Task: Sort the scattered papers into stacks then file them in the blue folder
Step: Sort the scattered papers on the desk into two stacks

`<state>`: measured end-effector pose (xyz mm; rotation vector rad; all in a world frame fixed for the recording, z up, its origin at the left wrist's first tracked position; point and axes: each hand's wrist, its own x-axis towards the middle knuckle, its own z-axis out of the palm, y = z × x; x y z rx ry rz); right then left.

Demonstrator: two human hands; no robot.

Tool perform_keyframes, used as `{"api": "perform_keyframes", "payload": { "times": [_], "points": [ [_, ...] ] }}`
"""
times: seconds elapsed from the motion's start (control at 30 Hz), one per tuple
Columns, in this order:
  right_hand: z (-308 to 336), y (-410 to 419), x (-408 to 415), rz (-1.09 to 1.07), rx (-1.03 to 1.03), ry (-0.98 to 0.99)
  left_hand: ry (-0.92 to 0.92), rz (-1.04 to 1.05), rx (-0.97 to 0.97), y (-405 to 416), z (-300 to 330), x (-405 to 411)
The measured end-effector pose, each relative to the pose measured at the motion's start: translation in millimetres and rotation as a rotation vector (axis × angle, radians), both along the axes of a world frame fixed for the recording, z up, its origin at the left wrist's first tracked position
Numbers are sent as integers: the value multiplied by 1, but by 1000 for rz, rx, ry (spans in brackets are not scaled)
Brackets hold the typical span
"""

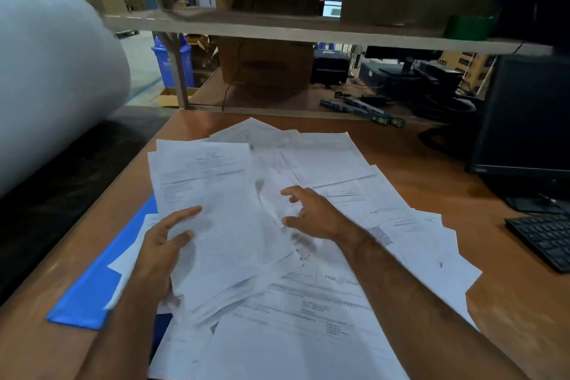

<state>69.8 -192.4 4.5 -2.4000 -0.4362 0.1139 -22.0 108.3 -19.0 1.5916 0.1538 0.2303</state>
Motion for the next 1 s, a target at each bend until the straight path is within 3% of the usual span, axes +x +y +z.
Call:
{"api": "perform_keyframes", "payload": {
  "times": [0.23,0.53,0.67,0.77,0.9,1.0],
  "points": [
    [-28,-21,71,-149,-510,-144,-21,24,24,-1,-4,0],
    [-10,2,25,-215,-775,-20,2,34,-27,-1,-3,3],
    [-3,20,-24,-211,-781,27,3,-3,-1,-1,2,2],
    [8,16,-36,-211,-646,81,48,-43,-5,3,6,7],
    [22,-28,-26,-381,-459,-17,8,-68,-8,-3,16,15],
    [23,-80,-18,-446,-539,110,-22,-135,-18,-16,23,22]
  ]
}}
